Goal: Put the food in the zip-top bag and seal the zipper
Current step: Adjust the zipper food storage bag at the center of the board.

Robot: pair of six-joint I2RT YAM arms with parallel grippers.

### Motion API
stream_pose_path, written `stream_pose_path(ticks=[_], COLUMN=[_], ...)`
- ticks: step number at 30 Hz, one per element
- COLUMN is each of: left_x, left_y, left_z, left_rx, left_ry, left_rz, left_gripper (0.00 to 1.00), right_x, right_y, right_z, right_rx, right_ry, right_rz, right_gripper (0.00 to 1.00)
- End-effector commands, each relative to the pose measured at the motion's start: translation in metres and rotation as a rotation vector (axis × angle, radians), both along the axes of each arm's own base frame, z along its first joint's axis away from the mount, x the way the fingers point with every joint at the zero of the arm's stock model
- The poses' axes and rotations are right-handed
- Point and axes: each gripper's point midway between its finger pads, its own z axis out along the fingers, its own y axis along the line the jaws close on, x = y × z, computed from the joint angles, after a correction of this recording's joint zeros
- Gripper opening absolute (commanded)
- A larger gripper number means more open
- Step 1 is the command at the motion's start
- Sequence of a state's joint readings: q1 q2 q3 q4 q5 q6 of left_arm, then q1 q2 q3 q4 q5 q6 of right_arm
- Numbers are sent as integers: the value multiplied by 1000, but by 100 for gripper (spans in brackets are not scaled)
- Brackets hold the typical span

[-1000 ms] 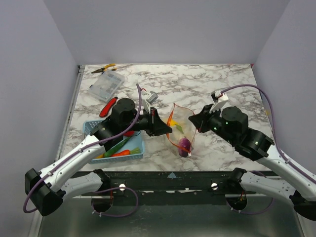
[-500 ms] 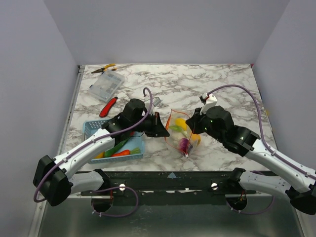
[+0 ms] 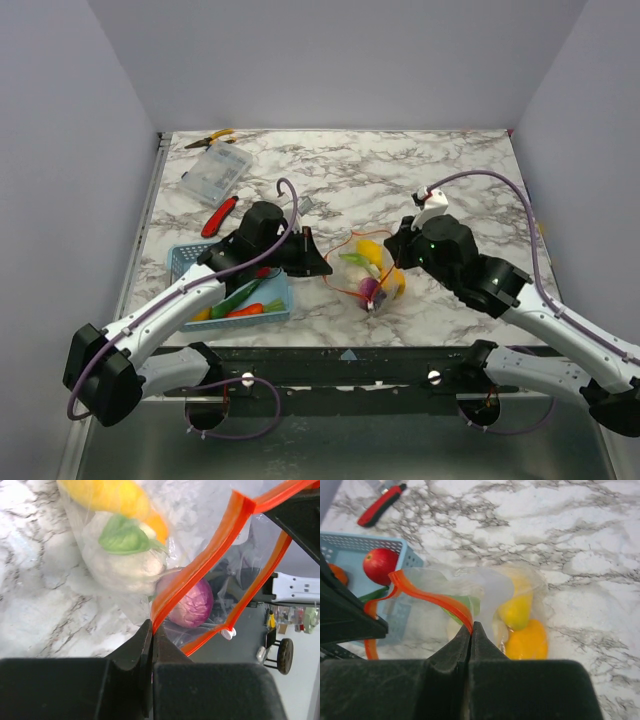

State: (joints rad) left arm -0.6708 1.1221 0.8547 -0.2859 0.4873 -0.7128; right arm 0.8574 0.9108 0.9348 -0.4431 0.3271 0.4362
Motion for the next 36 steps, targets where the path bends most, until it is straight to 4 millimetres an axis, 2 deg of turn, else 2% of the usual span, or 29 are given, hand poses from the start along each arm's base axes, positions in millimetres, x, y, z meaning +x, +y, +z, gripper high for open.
stream_pose_path(ticks=[1,4,6,8,12,17,18,21,23,26,28,30,33,36], left_x=[4,0,-1,-4,-12,-19,-19,-15,-14,-10,-7,-3,7,15], left_y=[14,10,6,2,-8,-9,-7,2,11,26,40,57,96,150], left_z=[-11,3,12,20,33,40,39,33,29,27,27,24,14,0], left_rx=[24,-29,-55,-86,-161,-203,-190,-126,-79,-12,28,74,188,318], left_ry=[2,-23,-27,-21,5,13,4,-31,-57,-104,-139,-170,-191,-158], left_rz=[28,4,-14,-38,-91,-110,-106,-67,-44,13,63,135,330,626], left_gripper=[0,0,0,0,0,3,5,21,31,52,63,68,73,75], right_x=[3,-6,-14,-19,-21,-19,-18,-16,-15,-13,-12,-11,-10,-9], right_y=[-18,0,17,34,56,62,60,53,48,42,41,39,39,40], right_z=[3,26,33,34,27,25,26,29,29,26,23,21,20,17], right_rx=[-72,37,109,160,201,207,207,203,196,178,167,159,149,141], right_ry=[-3,-31,-25,-5,33,39,35,16,7,3,4,5,5,7], right_rz=[-71,29,105,177,244,253,244,213,195,172,163,157,155,157], right_gripper=[1,1,1,1,1,1,1,1,1,1,1,1,1,1])
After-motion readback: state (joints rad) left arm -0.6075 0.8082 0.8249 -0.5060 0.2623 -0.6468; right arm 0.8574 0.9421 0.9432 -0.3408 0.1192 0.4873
